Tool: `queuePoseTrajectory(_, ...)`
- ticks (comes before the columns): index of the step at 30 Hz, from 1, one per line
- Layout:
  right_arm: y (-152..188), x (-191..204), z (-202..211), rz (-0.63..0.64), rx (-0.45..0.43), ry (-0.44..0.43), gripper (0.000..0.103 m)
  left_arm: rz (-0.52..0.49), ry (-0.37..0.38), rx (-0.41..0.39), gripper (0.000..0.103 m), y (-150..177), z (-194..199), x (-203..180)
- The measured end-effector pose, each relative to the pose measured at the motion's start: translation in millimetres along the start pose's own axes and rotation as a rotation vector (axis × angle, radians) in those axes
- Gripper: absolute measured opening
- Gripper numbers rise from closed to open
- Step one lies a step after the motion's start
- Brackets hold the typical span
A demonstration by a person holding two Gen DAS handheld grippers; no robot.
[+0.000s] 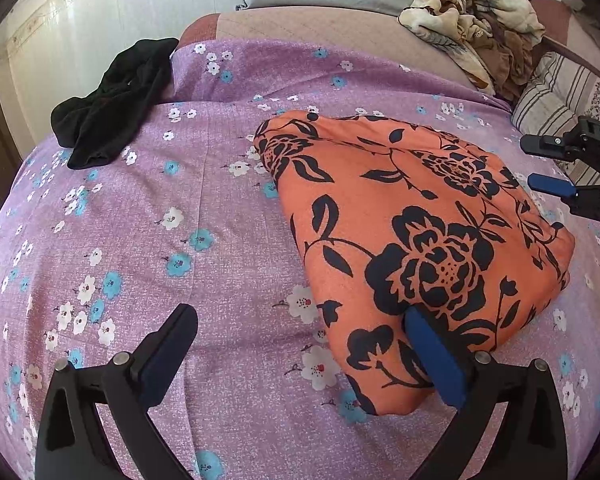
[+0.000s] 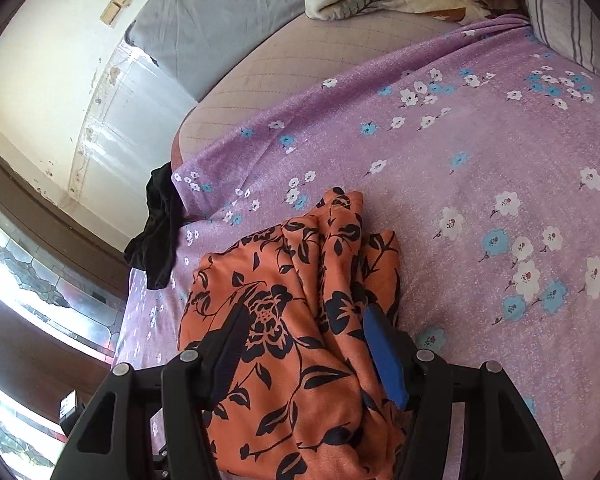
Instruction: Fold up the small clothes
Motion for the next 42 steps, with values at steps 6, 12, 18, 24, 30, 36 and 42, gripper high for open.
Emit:
queuePoseTrajectory(6, -1.2, -4.0, -7.4, -0.011, 0.019, 0.011, 0.063, 0.004, 0.015, 0.008, 0.103, -0.3, -1.3, 1.2)
queuePoseTrajectory(12, -1.3, -6.4, -13.6, -0.017, 0.032, 0.018, 0.063, 0.011, 0.024, 0.014, 0.103, -0.7, -1.6, 1.3)
queuePoseTrajectory(18, -2.5, -8.5, -13.1, -0.026, 0.034, 0.017, 0.063, 0.014, 0.026, 0.015, 0.103, -0.7, -1.8, 1.9)
queuePoseTrajectory(24, -3.3, -11.1, -12.6, -0.034, 0.037, 0.015, 0.063, 0.019, 0.027, 0.02, 0.103, -0.6, -1.9, 2.3)
queuePoseTrajectory(30, -3.2, -12.1, -13.0, -0.034, 0.046, 0.007, 0.063, 0.022, 0.021, 0.032, 0.103, 0.8, -0.7, 0.8)
queuePoseTrajectory(36, -1.4, -13.4, -6.2, -0.036, 0.05, -0.018, 0.063, 0.109, 0.06, 0.054, 0.103, 5.8, -2.7, 6.3)
queuePoseTrajectory(42, -1.5, -21.5, 8.0, -0.067, 0.034, -0.061, 0.063, 0.124, 0.037, 0.118, 0.103, -7.3, 12.9, -10.1)
Point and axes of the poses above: each gripper's, at about its wrist camera, not at the fingertips, and z roughly against the way its jaws point, x to its left, y to its underside, the point moved 4 cm from there along -z, roughly the way its jaws point, and after that the axes turned 14 degrees about x, right-handed, at the moved point
